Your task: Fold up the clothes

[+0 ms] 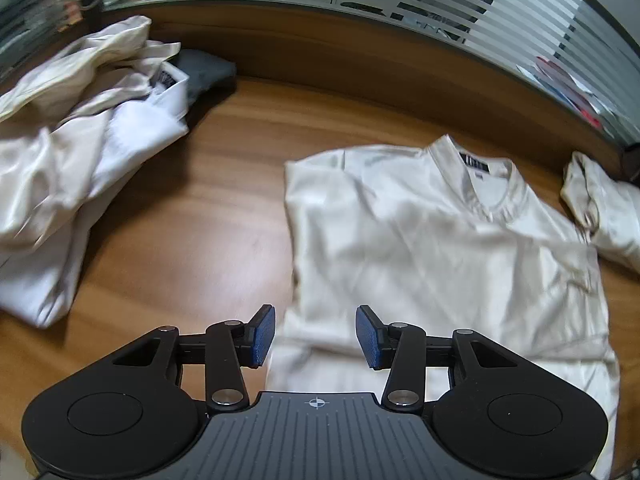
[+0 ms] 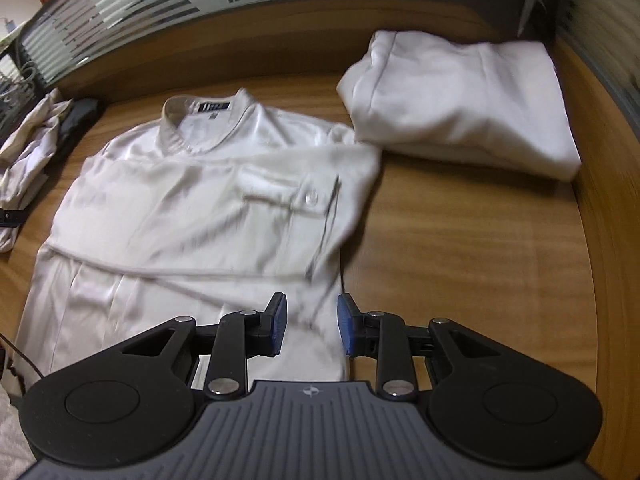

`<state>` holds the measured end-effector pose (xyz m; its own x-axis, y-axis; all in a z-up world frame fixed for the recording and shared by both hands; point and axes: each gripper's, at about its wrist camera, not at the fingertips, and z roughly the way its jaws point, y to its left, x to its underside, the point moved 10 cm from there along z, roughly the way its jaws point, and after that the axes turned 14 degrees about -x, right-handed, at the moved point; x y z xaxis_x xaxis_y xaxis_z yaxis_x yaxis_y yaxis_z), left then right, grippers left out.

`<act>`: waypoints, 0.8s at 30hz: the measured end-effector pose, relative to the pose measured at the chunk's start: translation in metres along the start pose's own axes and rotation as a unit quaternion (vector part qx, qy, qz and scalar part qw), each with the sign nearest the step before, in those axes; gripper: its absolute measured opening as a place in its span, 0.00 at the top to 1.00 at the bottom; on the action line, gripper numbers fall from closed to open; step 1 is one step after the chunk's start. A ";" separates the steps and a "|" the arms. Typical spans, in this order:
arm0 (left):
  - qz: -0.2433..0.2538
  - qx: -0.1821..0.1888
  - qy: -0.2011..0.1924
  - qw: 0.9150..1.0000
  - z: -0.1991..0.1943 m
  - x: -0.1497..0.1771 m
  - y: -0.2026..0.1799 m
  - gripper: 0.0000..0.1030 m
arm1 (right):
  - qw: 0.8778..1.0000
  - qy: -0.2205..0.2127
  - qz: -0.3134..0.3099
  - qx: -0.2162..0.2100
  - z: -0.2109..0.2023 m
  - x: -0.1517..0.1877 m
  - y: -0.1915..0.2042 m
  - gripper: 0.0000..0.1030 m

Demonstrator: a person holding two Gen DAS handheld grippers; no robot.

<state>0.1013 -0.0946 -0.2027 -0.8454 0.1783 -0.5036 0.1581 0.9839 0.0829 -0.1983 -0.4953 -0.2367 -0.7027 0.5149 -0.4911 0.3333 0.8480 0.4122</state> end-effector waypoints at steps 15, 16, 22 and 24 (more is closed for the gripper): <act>0.053 -0.005 -0.074 0.996 -0.063 0.082 -0.033 0.52 | 0.998 -0.014 0.050 0.042 -0.049 0.083 -0.008 0.69; 0.061 -0.006 -0.080 0.995 -0.067 0.086 -0.041 0.51 | 0.997 -0.022 0.058 0.039 -0.051 0.079 -0.009 0.69; 0.056 0.006 -0.091 0.994 -0.090 0.112 -0.089 0.51 | 0.998 -0.041 0.046 -0.004 -0.036 0.021 -0.019 0.59; 0.039 0.002 -0.095 0.995 -0.097 0.120 -0.105 0.51 | 0.998 -0.056 0.029 -0.018 -0.024 -0.007 -0.025 0.58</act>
<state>-0.0665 -0.1753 -0.1887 -0.7195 0.2480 -0.6487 0.2207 0.9673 0.1250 -0.2164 -0.5232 -0.2252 -0.6085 0.5748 -0.5471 0.3468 0.8127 0.4682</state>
